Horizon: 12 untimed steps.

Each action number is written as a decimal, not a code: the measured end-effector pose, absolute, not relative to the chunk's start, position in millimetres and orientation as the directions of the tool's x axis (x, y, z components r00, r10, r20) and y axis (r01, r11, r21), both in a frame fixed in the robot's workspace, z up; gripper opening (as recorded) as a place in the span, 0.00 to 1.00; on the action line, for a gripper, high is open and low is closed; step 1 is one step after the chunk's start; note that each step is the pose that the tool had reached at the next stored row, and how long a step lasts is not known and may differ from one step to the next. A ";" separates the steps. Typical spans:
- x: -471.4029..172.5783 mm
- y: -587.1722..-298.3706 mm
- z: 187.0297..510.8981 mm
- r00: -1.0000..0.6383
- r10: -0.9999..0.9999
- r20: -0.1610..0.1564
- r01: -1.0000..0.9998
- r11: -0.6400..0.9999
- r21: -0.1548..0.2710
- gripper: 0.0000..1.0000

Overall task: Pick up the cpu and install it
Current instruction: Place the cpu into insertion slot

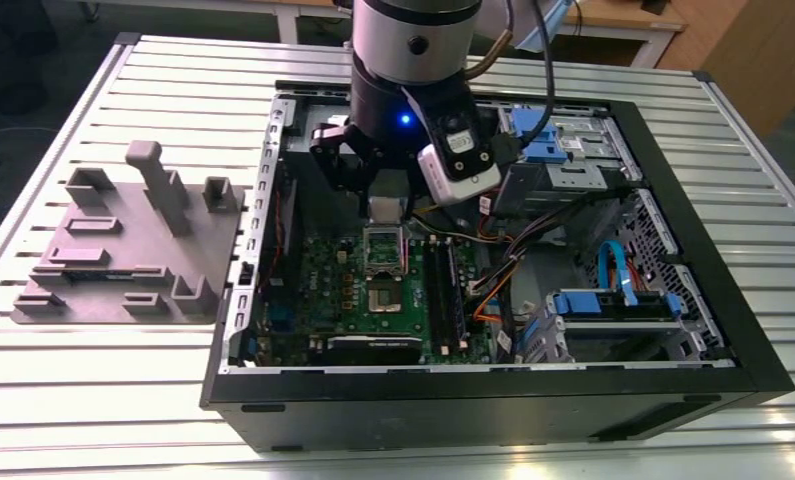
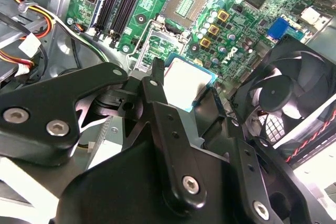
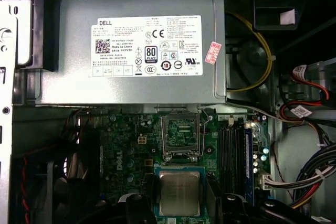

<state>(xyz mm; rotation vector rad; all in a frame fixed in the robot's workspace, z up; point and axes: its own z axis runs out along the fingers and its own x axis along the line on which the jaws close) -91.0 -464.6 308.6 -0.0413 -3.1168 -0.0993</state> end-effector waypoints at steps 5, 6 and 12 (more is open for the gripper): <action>-91.0 -464.6 307.6 -0.999 0.026 0.024 0.027 0.998 0.063 0.47; -91.0 -464.6 307.3 -0.999 0.026 0.024 0.027 0.998 0.063 0.47; -91.0 -464.6 305.8 -0.999 0.026 0.024 0.027 0.998 0.063 0.47</action>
